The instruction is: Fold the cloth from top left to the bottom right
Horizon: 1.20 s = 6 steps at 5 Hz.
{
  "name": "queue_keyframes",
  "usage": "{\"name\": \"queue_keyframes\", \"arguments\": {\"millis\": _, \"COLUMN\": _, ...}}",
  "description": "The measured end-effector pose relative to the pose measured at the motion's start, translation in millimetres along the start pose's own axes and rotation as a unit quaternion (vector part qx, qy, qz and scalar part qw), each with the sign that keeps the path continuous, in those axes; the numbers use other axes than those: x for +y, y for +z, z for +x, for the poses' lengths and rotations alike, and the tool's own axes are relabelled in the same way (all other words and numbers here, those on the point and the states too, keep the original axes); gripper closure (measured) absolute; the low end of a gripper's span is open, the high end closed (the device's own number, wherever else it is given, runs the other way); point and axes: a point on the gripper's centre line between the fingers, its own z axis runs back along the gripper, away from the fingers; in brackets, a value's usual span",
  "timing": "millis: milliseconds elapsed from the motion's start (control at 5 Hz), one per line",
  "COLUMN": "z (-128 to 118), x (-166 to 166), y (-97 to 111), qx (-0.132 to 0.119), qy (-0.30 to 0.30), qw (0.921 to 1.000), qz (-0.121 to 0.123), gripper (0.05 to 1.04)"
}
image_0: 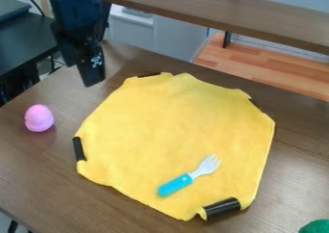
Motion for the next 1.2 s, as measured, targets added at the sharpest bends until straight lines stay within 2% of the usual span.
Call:
{"name": "queue_keyframes", "arguments": {"millis": 200, "z": 18, "x": 20, "y": -14, "qx": -0.014, "qy": -0.047, "qw": 0.9986, "qz": 0.017, "gripper": 0.085}}
{"name": "queue_keyframes", "arguments": {"millis": 400, "z": 36, "x": 24, "y": -35, "qx": 0.003, "qy": -0.016, "qw": 0.9998, "qz": 0.008, "gripper": 0.085}}
{"name": "queue_keyframes", "arguments": {"millis": 600, "z": 56, "x": 37, "y": -51, "qx": 0.003, "qy": -0.001, "qw": 0.9997, "qz": 0.024, "gripper": 0.085}}
{"name": "queue_keyframes", "arguments": {"millis": 800, "z": 74, "x": 54, "y": -63, "qx": -0.04, "qy": -0.007, "qw": 0.9973, "qz": 0.062, "gripper": 0.085}}
{"name": "queue_keyframes", "arguments": {"millis": 1000, "z": 90, "x": 67, "y": -79, "qx": -0.048, "qy": -0.011, "qw": 0.9958, "qz": 0.078, "gripper": 0.085}}
{"name": "queue_keyframes", "arguments": {"millis": 1200, "z": 96, "x": 78, "y": -98, "qx": -0.033, "qy": -0.017, "qw": 0.9962, "qz": 0.079, "gripper": 0.085}}
